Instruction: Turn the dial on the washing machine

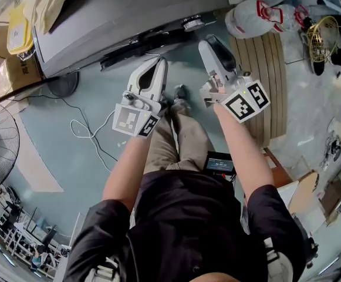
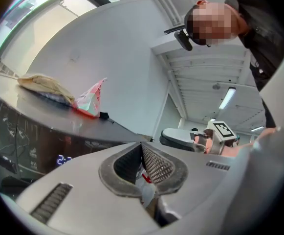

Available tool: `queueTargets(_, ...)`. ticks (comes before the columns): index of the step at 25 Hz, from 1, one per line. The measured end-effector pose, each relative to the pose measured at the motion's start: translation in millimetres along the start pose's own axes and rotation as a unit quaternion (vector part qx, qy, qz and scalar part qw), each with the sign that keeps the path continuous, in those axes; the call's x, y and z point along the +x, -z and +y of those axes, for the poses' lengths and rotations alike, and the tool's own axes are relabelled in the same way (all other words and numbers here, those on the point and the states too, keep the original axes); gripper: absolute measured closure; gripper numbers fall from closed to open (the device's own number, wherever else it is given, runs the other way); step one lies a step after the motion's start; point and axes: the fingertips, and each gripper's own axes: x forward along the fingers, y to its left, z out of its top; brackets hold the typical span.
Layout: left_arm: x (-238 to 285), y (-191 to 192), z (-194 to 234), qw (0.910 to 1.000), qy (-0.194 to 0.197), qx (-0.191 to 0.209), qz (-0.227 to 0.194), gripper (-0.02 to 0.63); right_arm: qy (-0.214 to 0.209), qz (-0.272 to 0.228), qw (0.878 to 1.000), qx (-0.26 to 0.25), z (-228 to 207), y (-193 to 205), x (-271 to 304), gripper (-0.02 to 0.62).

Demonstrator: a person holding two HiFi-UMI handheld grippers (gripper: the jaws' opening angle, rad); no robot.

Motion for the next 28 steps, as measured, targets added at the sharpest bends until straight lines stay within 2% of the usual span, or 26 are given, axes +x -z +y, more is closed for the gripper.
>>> queueTargets(3,-4,-41,-21,0.9996,0.002,0.016,-0.021,0.611,0.005,0.007,0.992,-0.125,31,-29,-13,0.594)
queueTargets(6,-15,-88,-34,0.9985,-0.003,0.041,-0.036,0.611,0.005,0.019,0.975,-0.220,65,-52,-16,0.594)
queueTargets(9,-41,-127,-41,0.9974,-0.018,0.058,-0.039,0.611,0.017,0.021,0.960,-0.279,99,-66,-20,0.594)
queueTargets(15,-102,-177,-51,0.9918,-0.051,0.105,-0.050,0.611,0.037,0.013,0.951,-0.305,132,-91,-43,0.594)
queueTargets(20,-150,-196,-40,0.9857,-0.097,0.127,-0.053,0.611,0.020,0.008,0.945,-0.325,163,-103,-66,0.594)
queueTargets(23,-177,-212,-42,0.9821,-0.108,0.137,-0.070,0.611,0.015,0.009,0.941,-0.339,183,-101,-82,0.594)
queueTargets(28,-230,-209,-44,0.9807,-0.118,0.135,-0.078,0.611,0.044,0.007,0.941,-0.335,203,-81,-126,0.594)
